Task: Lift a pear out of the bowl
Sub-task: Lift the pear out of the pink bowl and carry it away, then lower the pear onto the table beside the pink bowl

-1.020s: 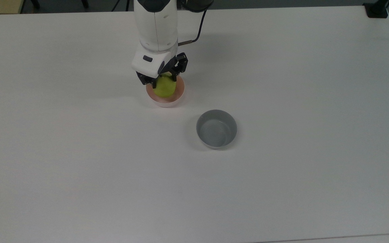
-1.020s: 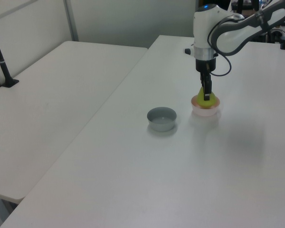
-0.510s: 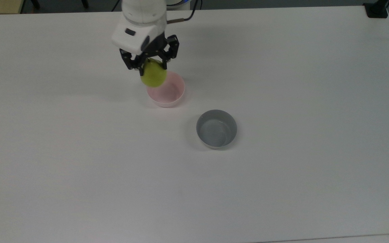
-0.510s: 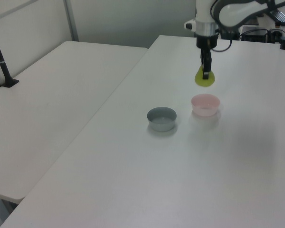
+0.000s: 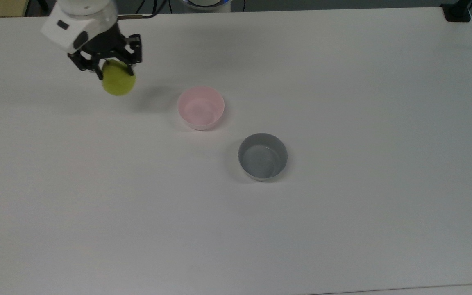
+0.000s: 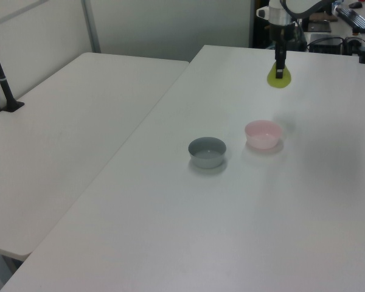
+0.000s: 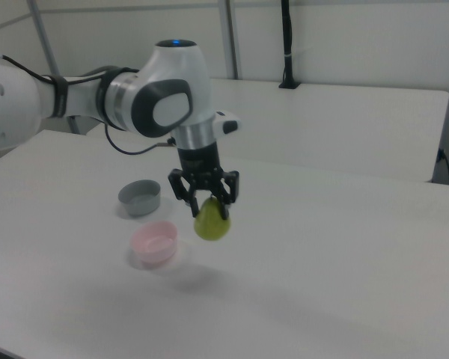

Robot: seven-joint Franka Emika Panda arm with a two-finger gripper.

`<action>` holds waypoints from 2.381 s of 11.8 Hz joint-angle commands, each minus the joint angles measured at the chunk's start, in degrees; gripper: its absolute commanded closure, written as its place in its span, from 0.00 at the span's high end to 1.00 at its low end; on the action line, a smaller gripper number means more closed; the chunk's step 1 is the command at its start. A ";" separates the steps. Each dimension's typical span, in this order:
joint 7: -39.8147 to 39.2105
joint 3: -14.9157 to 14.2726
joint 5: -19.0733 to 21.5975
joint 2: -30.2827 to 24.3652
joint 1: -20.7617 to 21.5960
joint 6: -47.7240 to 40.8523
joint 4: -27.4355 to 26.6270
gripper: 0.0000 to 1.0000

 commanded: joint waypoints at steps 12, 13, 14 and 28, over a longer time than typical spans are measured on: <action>-1.96 0.20 -5.14 13.19 -7.28 13.12 0.37 0.27; -1.70 0.20 -5.06 13.11 -7.37 13.12 0.46 0.66; -0.74 0.20 -5.14 13.02 -7.37 13.04 0.46 0.83; 16.21 -0.33 0.55 -8.41 2.98 -15.42 9.51 1.00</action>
